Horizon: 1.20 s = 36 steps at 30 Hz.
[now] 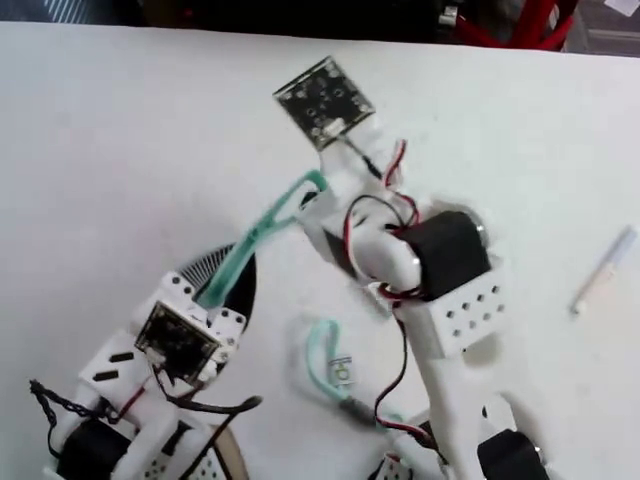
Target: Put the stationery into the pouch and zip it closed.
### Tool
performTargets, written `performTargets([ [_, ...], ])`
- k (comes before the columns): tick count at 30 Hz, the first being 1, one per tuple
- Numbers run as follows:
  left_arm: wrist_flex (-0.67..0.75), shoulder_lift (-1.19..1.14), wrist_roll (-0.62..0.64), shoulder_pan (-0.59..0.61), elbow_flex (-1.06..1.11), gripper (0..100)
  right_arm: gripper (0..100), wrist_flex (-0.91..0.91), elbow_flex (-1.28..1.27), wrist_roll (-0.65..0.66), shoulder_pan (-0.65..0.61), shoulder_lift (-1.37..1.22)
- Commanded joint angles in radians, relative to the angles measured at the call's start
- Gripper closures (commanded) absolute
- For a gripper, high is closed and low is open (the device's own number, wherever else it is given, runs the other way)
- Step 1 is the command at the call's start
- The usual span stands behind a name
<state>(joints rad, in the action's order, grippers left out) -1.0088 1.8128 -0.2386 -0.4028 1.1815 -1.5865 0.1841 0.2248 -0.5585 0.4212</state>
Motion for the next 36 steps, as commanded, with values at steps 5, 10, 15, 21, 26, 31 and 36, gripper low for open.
performTargets([
  [5, 0.101, 0.012, 0.025, 0.016, 0.058, 98, 61.0, -0.131, 0.316, 0.034, 0.033, 0.012],
  [10, 0.081, 0.012, 0.026, 0.018, 0.061, 98, 67.8, -0.128, 0.213, 0.130, 0.265, -0.048],
  [15, 0.075, 0.012, 0.026, 0.035, 0.063, 98, 68.6, -0.125, 0.060, 0.385, 0.458, -0.269],
  [21, 0.078, 0.012, 0.052, 0.110, 0.112, 98, 68.7, -0.125, -0.025, 0.830, 0.585, -0.529],
  [26, 0.080, 0.012, 0.058, 0.133, 0.123, 98, 68.7, -0.044, -0.040, 0.899, 0.653, -0.693],
  [31, 0.091, 0.012, 0.055, 0.130, 0.141, 98, 68.7, -0.031, -0.100, 0.967, 0.661, -0.791],
  [36, 0.110, 0.012, 0.054, 0.128, 0.160, 98, 68.7, 0.059, -0.273, 1.022, 0.654, -0.713],
])
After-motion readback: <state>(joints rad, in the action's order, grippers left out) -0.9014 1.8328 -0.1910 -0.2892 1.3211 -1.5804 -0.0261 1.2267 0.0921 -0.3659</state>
